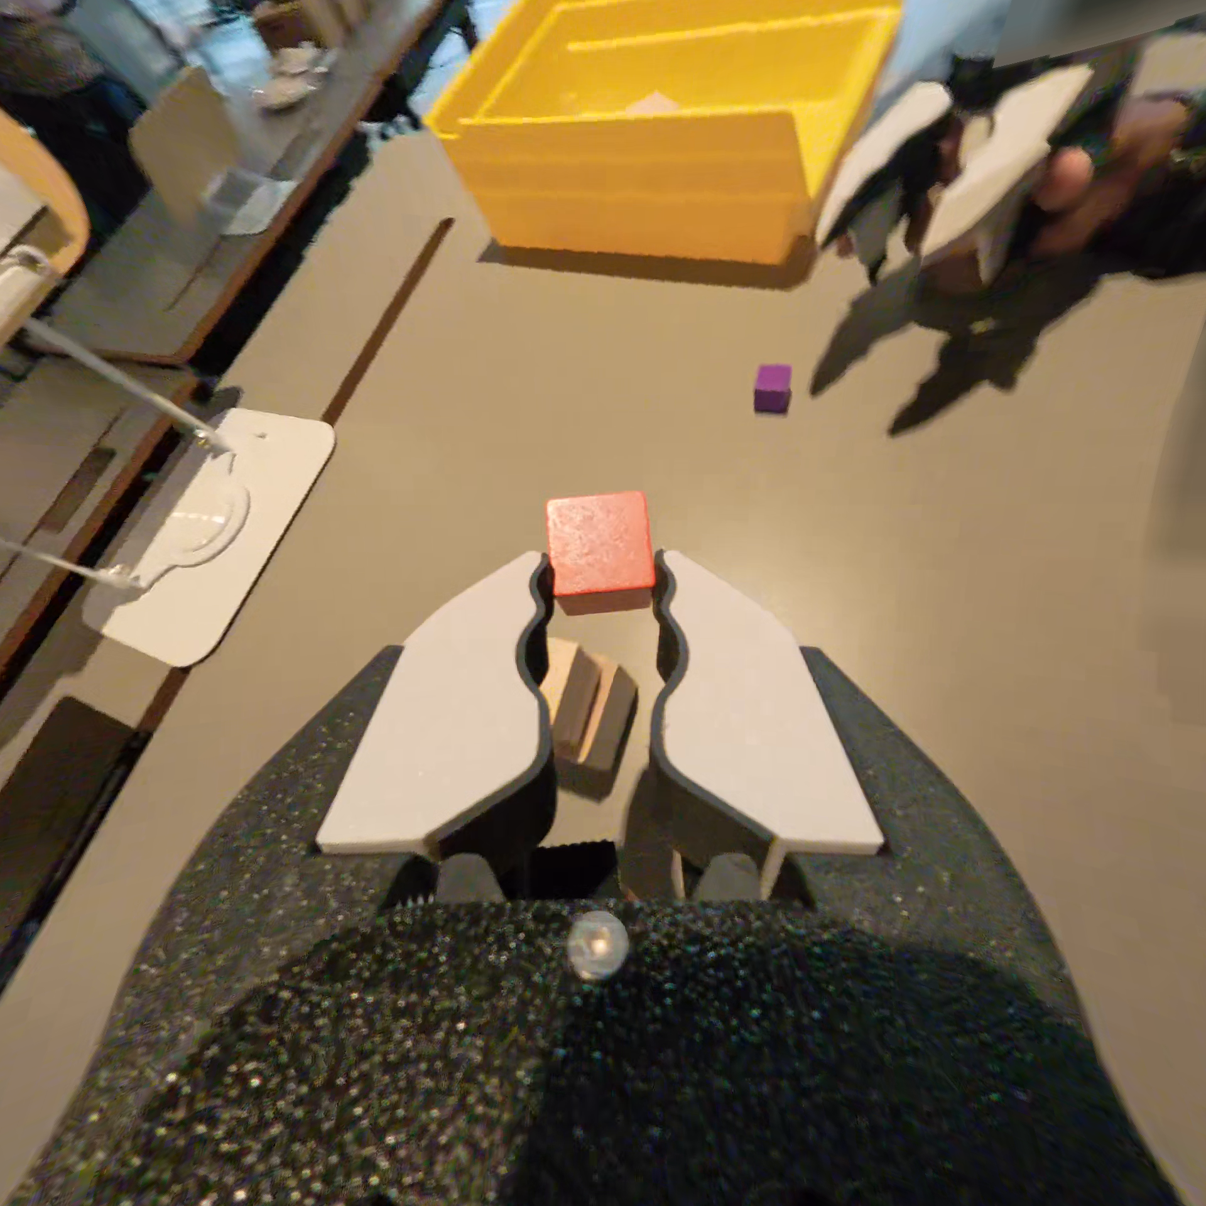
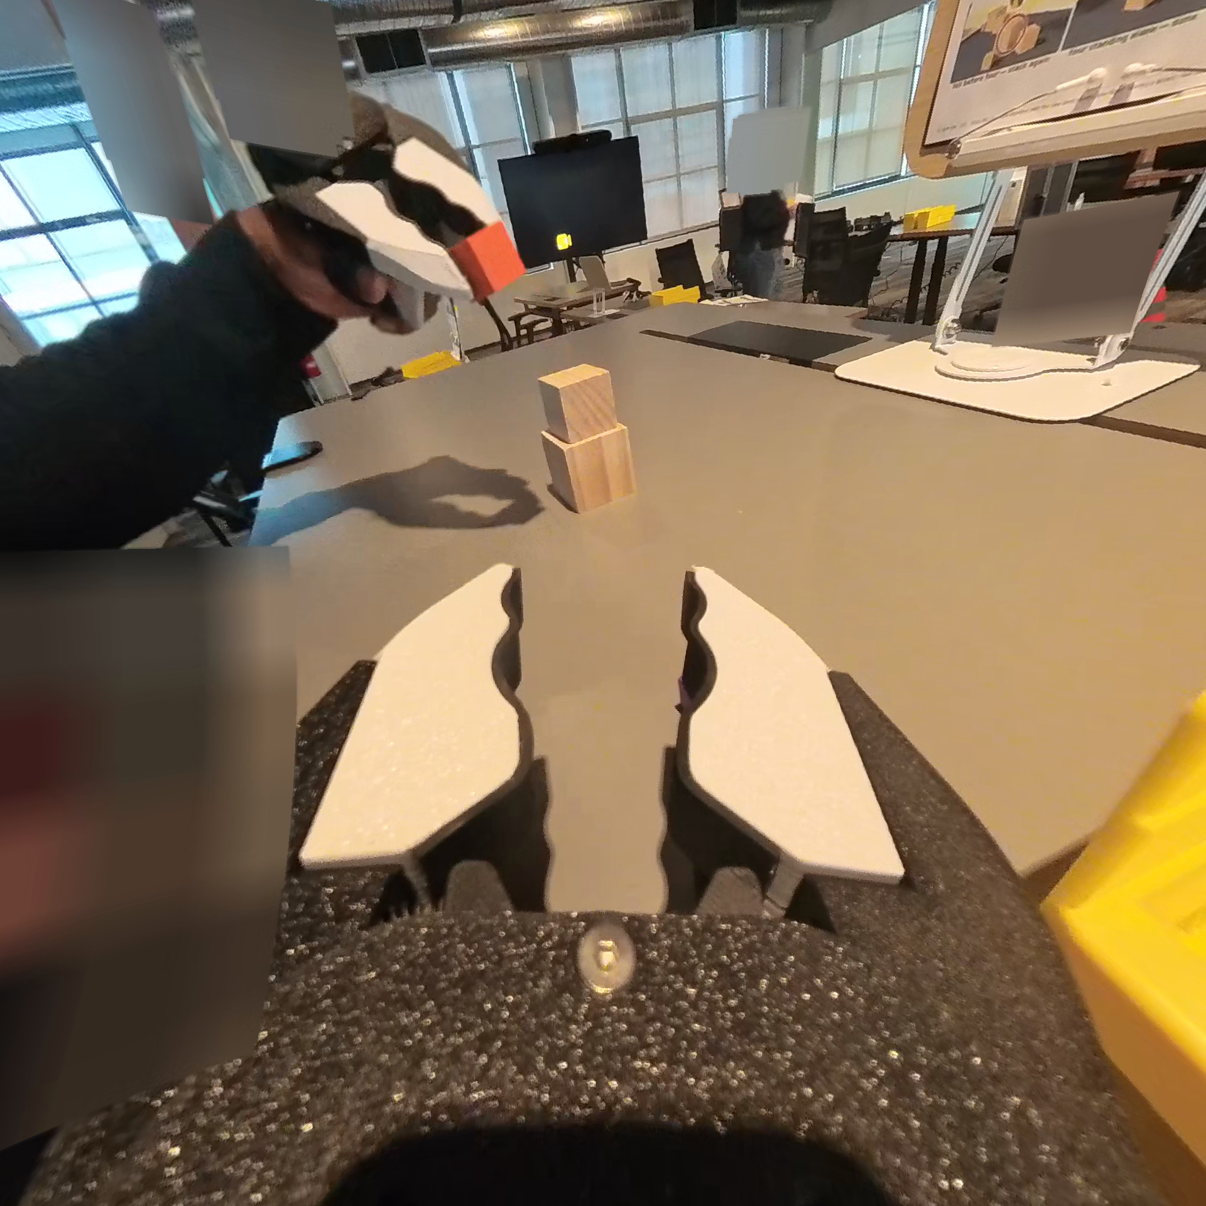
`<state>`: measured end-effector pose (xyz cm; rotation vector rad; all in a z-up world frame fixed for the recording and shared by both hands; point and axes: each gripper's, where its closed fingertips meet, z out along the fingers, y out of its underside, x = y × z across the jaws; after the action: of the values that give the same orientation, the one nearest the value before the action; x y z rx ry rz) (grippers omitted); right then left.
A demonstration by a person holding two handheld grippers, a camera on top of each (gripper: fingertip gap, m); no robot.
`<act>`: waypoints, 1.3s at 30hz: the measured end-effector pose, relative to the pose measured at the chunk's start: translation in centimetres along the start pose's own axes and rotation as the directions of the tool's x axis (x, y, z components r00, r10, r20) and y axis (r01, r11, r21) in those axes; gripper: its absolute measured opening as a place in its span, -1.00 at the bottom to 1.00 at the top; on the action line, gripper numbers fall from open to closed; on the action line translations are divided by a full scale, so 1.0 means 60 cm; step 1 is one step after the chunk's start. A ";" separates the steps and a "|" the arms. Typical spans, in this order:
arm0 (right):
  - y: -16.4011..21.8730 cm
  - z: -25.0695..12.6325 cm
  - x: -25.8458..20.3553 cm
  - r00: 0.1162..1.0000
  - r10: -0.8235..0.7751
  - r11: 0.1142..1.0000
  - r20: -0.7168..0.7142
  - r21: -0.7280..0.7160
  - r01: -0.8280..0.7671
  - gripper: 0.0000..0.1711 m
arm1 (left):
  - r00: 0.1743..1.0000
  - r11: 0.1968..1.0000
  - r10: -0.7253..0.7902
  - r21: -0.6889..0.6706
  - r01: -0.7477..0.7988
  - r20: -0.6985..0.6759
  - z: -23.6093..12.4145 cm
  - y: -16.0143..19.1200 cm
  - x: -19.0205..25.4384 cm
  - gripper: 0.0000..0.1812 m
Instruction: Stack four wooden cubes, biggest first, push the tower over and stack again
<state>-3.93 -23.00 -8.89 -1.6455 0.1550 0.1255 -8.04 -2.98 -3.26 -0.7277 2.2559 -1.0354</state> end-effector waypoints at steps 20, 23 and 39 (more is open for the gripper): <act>-0.012 -0.011 0.002 1.000 0.022 0.997 -0.005 0.068 -0.022 -0.45 | 0.929 0.976 0.101 -0.146 -0.162 -0.356 0.045 0.102 -0.053 -0.69; -0.013 -0.012 0.007 0.999 0.045 0.996 -0.006 0.073 -0.044 -0.44 | 0.932 0.976 0.091 -0.154 -0.154 -0.350 0.044 0.111 -0.055 -0.69; -0.013 -0.011 0.016 0.996 0.086 0.994 -0.011 0.075 -0.085 -0.44 | 0.929 0.973 0.079 -0.177 -0.151 -0.361 0.048 0.116 -0.055 -0.69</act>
<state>-2.85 -23.65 -8.23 -1.5658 0.2382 0.1717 -5.46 1.68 -9.56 -0.5105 2.7088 -0.9491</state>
